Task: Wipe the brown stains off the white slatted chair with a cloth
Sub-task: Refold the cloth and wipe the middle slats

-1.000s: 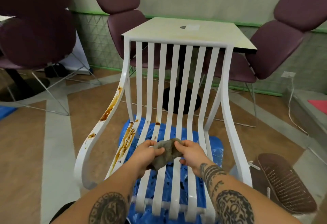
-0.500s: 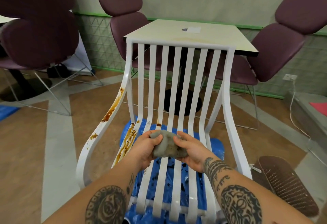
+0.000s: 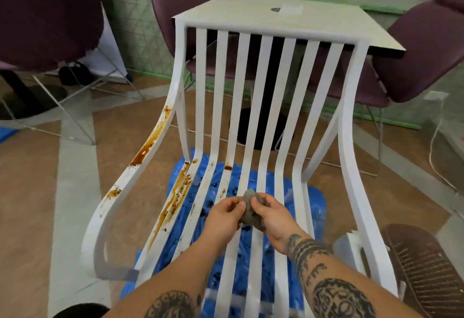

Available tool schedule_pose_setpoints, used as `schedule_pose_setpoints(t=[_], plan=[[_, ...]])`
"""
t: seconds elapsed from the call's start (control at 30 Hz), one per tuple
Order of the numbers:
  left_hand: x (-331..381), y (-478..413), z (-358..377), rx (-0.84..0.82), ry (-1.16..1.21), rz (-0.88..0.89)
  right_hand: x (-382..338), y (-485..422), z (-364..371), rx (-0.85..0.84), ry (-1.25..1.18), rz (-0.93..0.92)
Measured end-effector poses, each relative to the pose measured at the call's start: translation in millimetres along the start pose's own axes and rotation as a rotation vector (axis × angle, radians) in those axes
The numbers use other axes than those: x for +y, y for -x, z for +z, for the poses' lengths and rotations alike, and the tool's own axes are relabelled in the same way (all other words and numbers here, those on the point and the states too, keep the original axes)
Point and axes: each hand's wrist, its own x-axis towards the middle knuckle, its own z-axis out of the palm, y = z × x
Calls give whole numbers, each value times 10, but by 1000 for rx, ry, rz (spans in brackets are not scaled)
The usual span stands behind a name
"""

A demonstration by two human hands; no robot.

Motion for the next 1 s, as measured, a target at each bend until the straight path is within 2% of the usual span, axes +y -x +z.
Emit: schedule_pose_setpoints(t=[0.13, 0.27, 0.33, 0.47, 0.6, 0.67, 0.8, 1.0], plan=[[-81, -380, 33, -17, -132, 17, 67, -369, -119, 44, -37, 35], [-123, -747, -113, 159, -373, 68, -6, -819, -165, 255, 287, -93], [-136, -898, -239, 250, -461, 96, -96, -1091, -154, 304, 456, -158], [-239, -1210, -452, 322, -685, 121, -264, -1598, -4, 214, 818, -243], [-321, -1347, -520, 311, -856, 129, -260, -1997, 138, 116, 1343, -332], [-359, -1364, -519, 318, -932, 140, -195, -2120, 124, 91, 1475, -347], [-386, -1342, -506, 319, -982, 159, -118, -2150, 86, 63, 1535, -360], [-364, -1210, -552, 348, -956, 170, 132, -1662, 109, -32, 1479, -359]])
